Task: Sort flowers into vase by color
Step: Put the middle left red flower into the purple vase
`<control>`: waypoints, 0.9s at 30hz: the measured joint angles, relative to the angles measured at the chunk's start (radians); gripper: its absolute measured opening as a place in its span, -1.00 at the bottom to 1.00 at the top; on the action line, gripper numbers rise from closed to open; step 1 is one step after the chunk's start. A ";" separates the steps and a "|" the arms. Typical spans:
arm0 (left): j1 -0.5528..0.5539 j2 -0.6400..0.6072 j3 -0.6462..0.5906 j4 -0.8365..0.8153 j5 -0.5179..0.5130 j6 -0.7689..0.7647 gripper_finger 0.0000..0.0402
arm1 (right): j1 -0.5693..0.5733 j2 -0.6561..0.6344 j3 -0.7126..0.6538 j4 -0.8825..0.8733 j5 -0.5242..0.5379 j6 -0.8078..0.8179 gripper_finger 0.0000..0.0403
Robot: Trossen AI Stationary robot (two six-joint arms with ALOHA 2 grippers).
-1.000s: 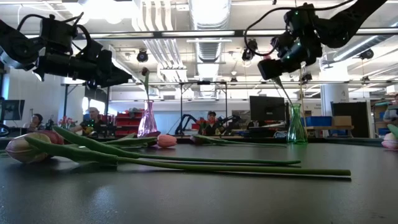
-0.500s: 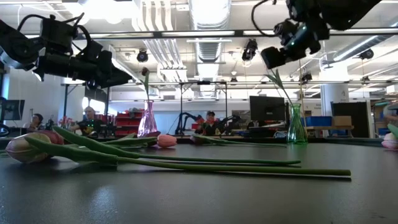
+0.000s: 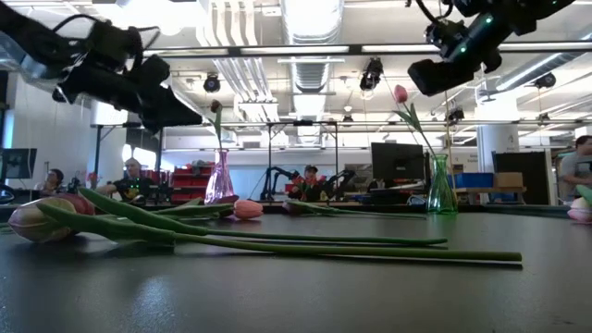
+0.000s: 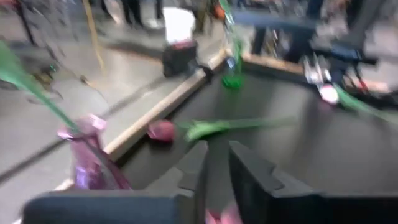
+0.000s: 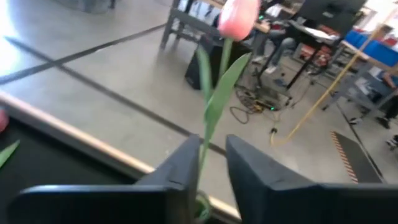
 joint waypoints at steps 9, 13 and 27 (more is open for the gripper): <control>-0.242 0.010 0.140 -0.411 -0.260 0.005 -0.98 | 0.073 0.010 -0.038 -0.008 0.000 0.024 -0.94; -0.330 0.046 0.177 -0.580 -0.476 -0.104 -0.96 | 0.075 0.010 -0.052 -0.010 0.000 0.018 -0.94; -0.378 0.353 0.210 -0.617 -0.434 -0.165 -0.28 | 0.075 0.011 -0.090 -0.001 -0.007 0.026 -0.94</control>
